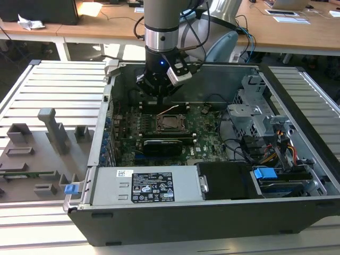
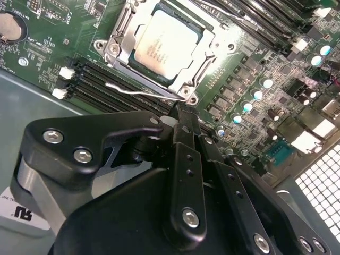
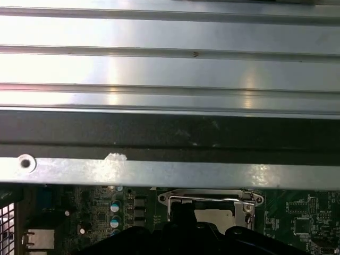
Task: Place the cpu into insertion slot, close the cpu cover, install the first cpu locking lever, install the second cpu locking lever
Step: 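Install the first cpu locking lever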
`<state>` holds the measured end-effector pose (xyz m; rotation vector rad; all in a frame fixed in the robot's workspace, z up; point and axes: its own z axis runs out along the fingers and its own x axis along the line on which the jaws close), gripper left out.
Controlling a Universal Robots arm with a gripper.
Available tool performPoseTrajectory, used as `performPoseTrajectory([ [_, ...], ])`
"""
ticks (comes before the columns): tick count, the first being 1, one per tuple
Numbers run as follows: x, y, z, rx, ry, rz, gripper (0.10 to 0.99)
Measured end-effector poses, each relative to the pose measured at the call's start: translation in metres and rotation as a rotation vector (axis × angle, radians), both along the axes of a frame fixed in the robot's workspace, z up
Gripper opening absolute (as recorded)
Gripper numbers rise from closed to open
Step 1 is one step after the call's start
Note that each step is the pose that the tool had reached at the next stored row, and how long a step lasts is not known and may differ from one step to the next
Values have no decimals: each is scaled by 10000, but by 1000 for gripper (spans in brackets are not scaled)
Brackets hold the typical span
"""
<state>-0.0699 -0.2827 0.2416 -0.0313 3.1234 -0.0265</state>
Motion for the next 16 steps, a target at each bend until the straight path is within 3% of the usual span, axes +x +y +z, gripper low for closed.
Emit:
performPoseTrajectory([
  [5,1,4,-88,0,0,1,106],
  [10,10,15,-129,-2,2,1,106],
  [16,125,78,-176,-3,1,2,106],
])
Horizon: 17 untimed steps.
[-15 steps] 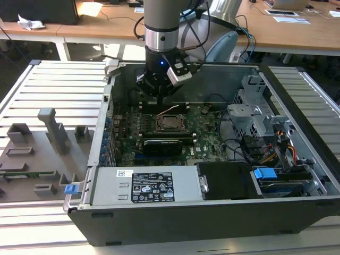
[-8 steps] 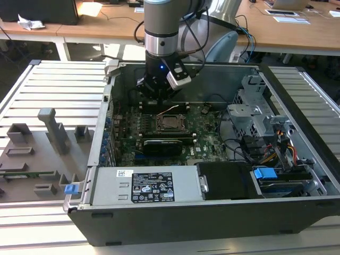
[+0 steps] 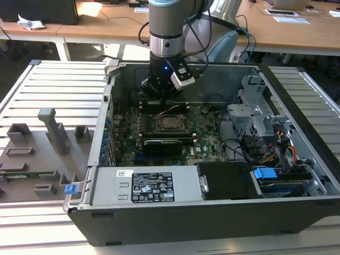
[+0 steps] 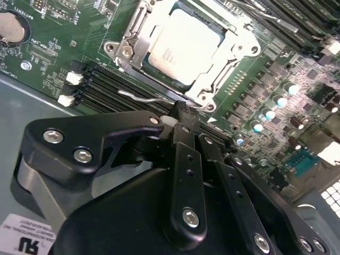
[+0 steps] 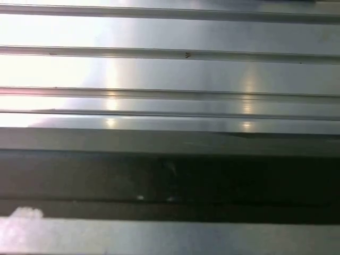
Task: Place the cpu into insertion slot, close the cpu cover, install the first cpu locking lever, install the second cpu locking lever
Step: 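Install the first cpu locking lever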
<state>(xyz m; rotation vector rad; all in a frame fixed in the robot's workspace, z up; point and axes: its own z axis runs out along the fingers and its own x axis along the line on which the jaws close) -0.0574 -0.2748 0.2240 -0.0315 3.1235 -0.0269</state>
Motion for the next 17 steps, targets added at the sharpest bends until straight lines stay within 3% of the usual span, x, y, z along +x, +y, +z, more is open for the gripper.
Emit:
performPoseTrajectory([
  [17,122,38,-84,-30,0,0,106],
])
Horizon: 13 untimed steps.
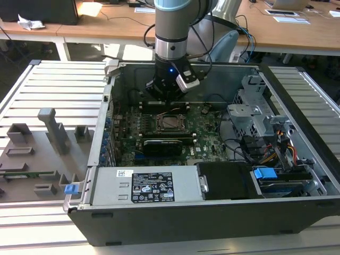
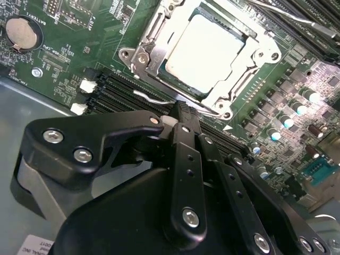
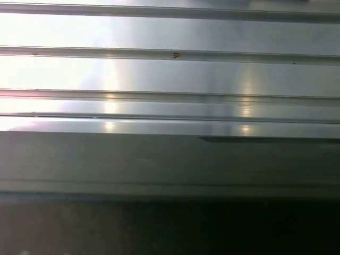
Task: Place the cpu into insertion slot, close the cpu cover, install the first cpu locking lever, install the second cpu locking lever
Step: 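Install the first cpu locking lever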
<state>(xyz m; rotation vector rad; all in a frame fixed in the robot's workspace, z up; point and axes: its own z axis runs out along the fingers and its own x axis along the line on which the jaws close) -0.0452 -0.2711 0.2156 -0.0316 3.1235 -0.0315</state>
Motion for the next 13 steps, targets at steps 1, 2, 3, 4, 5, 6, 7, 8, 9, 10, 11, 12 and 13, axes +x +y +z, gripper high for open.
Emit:
performPoseTrajectory([
  [1,9,2,-4,-8,0,-1,106],
  [2,16,3,-7,-13,-1,-1,106],
  [3,26,5,-12,-21,-1,0,106],
  [4,34,6,-15,-31,-1,0,106],
  [5,43,7,-18,-42,-1,-1,106],
  [6,51,7,-21,-52,-1,-1,106],
  [7,59,7,-24,-59,0,-1,106],
  [8,71,8,-29,-67,0,0,106],
  [9,79,8,-32,-70,0,-1,106],
  [10,88,8,-37,-73,-1,-2,106],
  [11,97,8,-42,-73,-1,-1,106],
  [12,109,8,-48,-73,0,0,106],
  [13,117,8,-54,-73,-1,0,106],
])
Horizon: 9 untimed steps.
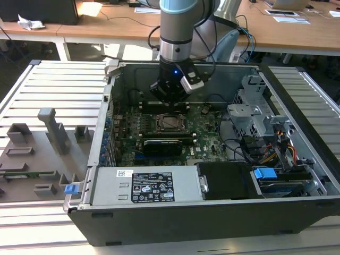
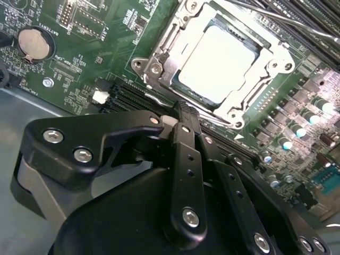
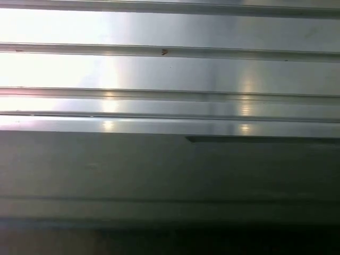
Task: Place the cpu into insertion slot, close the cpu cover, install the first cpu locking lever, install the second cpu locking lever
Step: 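Install the first cpu locking lever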
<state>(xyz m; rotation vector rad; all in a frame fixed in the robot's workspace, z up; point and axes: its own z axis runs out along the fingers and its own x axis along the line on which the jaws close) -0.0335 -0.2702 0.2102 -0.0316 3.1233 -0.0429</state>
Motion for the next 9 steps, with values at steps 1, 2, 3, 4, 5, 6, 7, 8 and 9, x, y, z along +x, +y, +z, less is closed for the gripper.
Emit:
performPoseTrajectory([
  [1,9,0,-6,-1,0,1,106],
  [2,16,0,-11,-1,0,0,106],
  [3,23,0,-16,-1,0,0,106],
  [4,28,0,-20,-1,0,0,106],
  [5,34,0,-24,-2,0,0,106],
  [6,38,0,-28,-3,0,0,106],
  [7,43,0,-32,-5,0,0,106],
  [8,47,0,-36,-7,1,0,106],
  [9,51,0,-41,-8,0,-1,106],
])
